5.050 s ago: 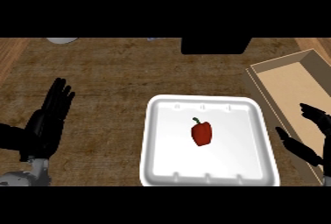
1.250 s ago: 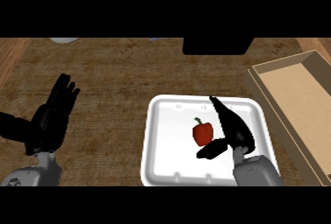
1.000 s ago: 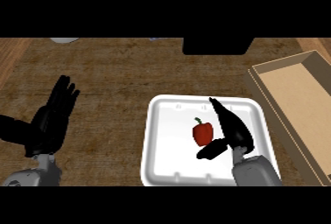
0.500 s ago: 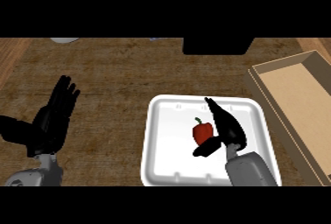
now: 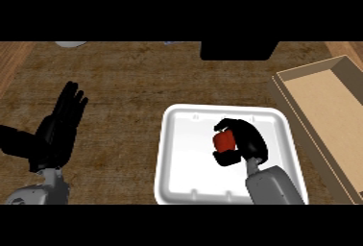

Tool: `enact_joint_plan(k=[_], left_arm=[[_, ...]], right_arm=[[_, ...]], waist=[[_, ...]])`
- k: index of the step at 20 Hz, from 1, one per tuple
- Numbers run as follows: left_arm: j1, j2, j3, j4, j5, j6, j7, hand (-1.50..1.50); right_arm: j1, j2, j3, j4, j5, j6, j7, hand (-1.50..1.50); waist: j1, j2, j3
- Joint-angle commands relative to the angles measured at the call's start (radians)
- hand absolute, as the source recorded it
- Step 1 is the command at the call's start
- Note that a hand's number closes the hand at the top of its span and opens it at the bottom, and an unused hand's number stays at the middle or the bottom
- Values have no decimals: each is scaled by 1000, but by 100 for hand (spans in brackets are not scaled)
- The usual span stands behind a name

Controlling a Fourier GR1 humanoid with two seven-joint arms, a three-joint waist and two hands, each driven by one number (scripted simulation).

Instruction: Pick the bell pepper from the tray and place it in the cardboard box

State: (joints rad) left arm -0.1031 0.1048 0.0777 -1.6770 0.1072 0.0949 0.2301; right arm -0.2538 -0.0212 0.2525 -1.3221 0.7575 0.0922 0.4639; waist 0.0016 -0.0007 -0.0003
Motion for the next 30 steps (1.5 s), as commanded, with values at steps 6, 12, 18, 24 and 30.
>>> enact_joint_plan(k=[6, 12, 18, 24, 30], left_arm=[[68, -14, 13, 13, 10, -30, -73, 0], [5, -6, -1, 14, -19, -4, -10, 0], [-21, 2, 17, 28, -4, -5, 7, 0], [-34, 21, 39, 61, 15, -37, -19, 0], [-4, -21, -15, -15, -30, 12, 11, 0]], right_arm=[[16, -29, 21, -94, 74, -27, -19, 150], [13, 0, 255, -133, 271, -27, -23, 150], [11, 21, 487, -258, 437, -3, 68, 150], [30, -1, 543, -561, 492, 224, 109, 150], [23, 21, 485, -734, 489, 75, 297, 150]], waist=[[-2, -1, 0], [-8, -4, -1], [-5, -2, 0], [-8, -1, 0], [-7, -2, 1]])
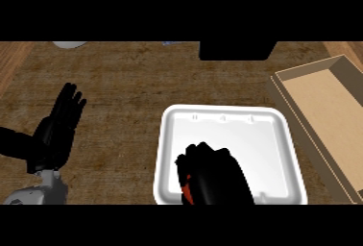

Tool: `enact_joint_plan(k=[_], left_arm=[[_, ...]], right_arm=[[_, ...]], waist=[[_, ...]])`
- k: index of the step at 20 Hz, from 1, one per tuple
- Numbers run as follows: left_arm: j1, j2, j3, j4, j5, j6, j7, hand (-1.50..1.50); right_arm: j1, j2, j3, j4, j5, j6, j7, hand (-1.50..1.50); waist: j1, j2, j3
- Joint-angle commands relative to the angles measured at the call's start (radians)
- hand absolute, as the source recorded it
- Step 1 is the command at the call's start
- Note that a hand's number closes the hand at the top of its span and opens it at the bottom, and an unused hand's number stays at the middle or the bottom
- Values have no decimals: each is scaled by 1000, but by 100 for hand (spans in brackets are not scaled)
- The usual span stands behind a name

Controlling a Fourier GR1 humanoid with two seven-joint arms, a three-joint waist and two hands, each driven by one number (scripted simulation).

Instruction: Pick the bell pepper from the tray and place it in the cardboard box

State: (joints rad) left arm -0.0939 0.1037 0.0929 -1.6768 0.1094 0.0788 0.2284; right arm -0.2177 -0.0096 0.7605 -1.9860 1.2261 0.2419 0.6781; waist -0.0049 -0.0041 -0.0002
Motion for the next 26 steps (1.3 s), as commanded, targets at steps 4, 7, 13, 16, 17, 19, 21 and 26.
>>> enact_joint_plan(k=[4, 7, 13, 16, 17, 19, 21, 26], left_arm=[[-12, 10, 10, 35, -3, -13, -28, 0], [-16, 23, 31, 45, 12, -22, -31, 0], [-4, -25, -25, 32, -29, 8, -32, 0], [-43, -6, -8, 39, -26, 14, 2, 0], [-21, -27, -32, -22, -48, 48, 33, 0], [28, 11, 0, -39, 3, -25, -3, 0], [60, -13, -6, 13, -14, -22, -88, 0], [-56, 8, 18, 33, 3, 3, 28, 0]], right_arm=[[-86, 9, -163, -138, 37, -40, 154, 150], [-126, 9, -214, -212, 57, 28, 210, 150], [-242, -32, -566, -195, -111, 156, 138, 150], [-159, -131, -688, -119, -171, 67, 11, 150], [-111, -129, -679, -184, -188, 97, 22, 150], [-124, -168, -766, -90, -220, 28, -66, 150], [-193, -229, -872, 2, -230, -1, -103, 150], [-212, -306, -896, 176, -177, -62, -196, 150]], waist=[[3, 4, 0], [4, 3, -1], [9, 6, 0], [6, 6, 1], [5, 4, 1], [9, 4, 1], [13, 7, 0], [10, 6, 1]])
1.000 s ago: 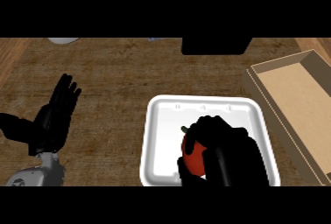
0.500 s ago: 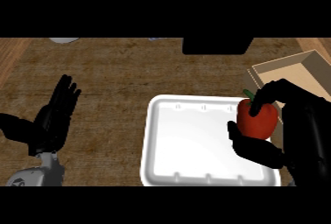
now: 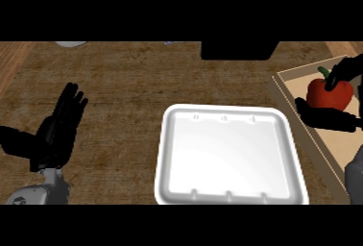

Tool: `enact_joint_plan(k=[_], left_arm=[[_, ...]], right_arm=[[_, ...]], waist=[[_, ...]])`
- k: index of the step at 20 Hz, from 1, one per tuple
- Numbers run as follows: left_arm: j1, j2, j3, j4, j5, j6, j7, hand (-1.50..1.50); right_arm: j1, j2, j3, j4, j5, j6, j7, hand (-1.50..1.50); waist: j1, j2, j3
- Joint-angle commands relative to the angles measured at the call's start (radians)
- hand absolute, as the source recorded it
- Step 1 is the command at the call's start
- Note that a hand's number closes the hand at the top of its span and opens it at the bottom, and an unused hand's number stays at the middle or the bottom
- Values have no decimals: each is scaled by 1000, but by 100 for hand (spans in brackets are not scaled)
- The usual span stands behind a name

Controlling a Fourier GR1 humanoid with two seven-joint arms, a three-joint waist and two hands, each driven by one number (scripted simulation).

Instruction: Pick the bell pepper from the tray and place it in the cardboard box

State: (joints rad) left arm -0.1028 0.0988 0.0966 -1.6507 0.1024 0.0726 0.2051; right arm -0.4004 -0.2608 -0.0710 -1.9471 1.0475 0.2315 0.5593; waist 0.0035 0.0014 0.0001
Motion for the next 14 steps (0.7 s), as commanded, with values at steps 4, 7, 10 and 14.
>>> enact_joint_plan(k=[4, 7, 10, 14], left_arm=[[19, -16, -14, -18, -6, 2, -9, 0], [-5, -12, -10, -16, -6, 6, 3, 0], [-14, 27, 18, -50, 34, -21, 67, 0], [-2, -16, -24, -36, 0, 4, 43, 0]], right_arm=[[-58, -101, -97, 372, 36, -175, -193, 150], [-15, -135, -129, 451, -3, -198, -291, 150], [-37, -249, -135, 563, 21, -99, -335, 150], [1, -271, -90, 693, 64, 33, -300, -150]], waist=[[8, 3, 0], [3, 2, 0], [15, 5, 0], [11, 6, 0]])
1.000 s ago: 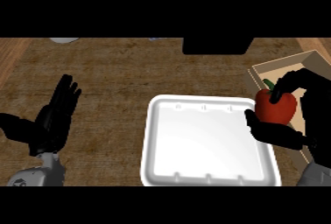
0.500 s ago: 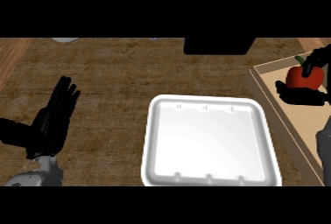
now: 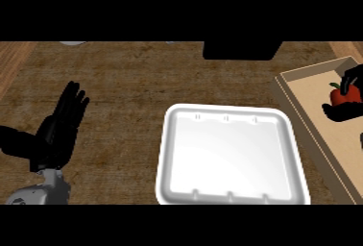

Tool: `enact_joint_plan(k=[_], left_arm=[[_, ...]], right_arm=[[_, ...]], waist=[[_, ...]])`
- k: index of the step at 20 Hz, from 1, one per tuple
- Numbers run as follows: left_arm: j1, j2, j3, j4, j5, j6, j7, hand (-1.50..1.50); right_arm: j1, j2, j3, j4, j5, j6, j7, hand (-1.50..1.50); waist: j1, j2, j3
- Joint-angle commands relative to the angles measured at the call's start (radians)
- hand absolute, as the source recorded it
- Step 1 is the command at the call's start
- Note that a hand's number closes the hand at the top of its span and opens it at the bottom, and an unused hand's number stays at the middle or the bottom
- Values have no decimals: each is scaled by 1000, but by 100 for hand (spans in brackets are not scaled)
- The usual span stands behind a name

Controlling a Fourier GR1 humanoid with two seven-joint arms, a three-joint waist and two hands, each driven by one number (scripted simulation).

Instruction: Pick the bell pepper from the tray and place it in the cardboard box

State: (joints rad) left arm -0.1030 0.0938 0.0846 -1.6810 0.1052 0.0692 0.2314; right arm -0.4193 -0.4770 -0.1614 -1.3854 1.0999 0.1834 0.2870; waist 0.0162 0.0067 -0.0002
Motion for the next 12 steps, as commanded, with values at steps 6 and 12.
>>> enact_joint_plan(k=[6, 12], left_arm=[[6, 11, 7, 11, -8, -12, -30, 0], [-7, -2, 2, 14, -18, 12, -11, 0]], right_arm=[[-153, -56, -105, 465, -73, -115, -226, -150], [-137, 37, -199, 326, -200, -397, -371, -150]], waist=[[2, -1, 1], [-5, -4, 3]])
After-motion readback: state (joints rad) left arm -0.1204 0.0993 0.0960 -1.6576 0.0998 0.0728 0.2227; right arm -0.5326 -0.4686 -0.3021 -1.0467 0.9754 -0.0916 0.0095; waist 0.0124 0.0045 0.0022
